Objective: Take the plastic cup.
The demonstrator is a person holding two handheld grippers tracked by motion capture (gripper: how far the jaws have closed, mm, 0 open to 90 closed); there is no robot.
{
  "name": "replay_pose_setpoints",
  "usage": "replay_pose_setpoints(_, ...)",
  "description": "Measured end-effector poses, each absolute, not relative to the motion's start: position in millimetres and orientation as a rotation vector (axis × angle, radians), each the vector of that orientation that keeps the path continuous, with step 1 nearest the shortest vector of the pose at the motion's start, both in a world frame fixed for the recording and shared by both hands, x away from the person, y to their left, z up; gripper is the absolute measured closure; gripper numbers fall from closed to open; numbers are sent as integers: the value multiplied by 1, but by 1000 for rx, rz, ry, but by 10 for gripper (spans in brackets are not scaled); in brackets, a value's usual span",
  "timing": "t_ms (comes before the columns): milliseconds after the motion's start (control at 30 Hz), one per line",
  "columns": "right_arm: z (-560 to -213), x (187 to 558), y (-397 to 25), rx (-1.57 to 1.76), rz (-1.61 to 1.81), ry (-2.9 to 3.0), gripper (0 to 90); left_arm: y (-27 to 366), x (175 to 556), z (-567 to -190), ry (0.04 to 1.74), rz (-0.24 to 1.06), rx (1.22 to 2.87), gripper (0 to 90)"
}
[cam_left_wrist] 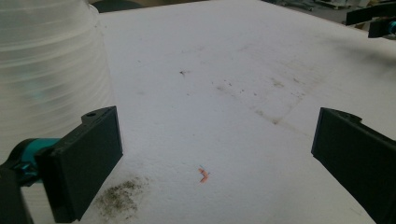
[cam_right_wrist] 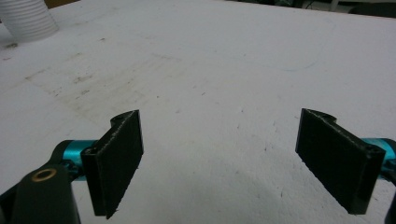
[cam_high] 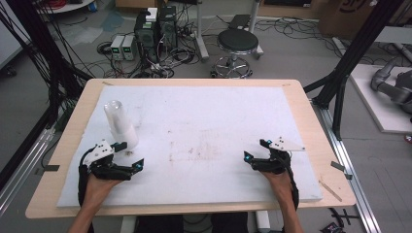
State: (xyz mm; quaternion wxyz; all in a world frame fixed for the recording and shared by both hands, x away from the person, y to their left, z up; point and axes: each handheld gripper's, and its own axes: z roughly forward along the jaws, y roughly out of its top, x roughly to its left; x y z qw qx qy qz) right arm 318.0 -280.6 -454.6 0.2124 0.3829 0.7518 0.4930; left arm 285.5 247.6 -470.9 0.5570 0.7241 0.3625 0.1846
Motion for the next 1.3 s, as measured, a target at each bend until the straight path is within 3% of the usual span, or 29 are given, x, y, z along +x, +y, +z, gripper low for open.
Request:
replay_pose_setpoints(900,-455,318,-281,1062,1371,2088,151,252,279,-466,814,439,1684,18)
replay_pose_setpoints(1300,-455,320,-281,1079,1372,2105,151,282,266,-391,779,560,1582,18)
